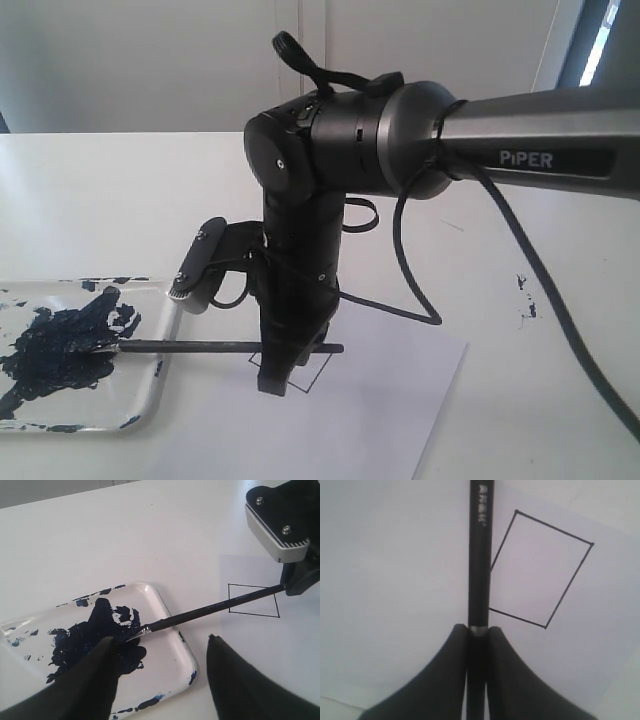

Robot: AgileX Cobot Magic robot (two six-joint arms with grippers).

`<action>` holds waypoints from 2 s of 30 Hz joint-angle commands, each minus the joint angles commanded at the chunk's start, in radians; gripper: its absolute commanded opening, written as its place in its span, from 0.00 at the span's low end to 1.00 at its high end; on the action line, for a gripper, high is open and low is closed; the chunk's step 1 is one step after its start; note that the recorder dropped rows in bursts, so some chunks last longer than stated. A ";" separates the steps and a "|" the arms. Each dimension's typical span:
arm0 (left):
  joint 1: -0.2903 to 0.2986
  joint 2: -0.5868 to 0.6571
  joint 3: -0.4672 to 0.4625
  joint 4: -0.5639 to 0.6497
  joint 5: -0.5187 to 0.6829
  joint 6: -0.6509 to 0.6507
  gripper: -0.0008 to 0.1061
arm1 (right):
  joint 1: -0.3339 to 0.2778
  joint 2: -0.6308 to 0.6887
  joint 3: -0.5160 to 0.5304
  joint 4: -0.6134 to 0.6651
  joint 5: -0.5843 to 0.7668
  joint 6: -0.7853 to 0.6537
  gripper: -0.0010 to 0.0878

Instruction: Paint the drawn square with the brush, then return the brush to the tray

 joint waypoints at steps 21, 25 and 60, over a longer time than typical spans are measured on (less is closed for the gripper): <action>0.000 0.000 0.000 0.000 0.002 0.000 0.54 | 0.000 0.000 0.000 0.052 0.043 -0.010 0.01; 0.000 0.000 0.000 0.000 0.002 0.000 0.54 | 0.000 0.000 0.000 0.145 0.082 -0.080 0.01; 0.000 0.000 0.000 0.000 0.002 0.000 0.54 | 0.000 0.074 0.026 0.119 -0.296 -0.071 0.31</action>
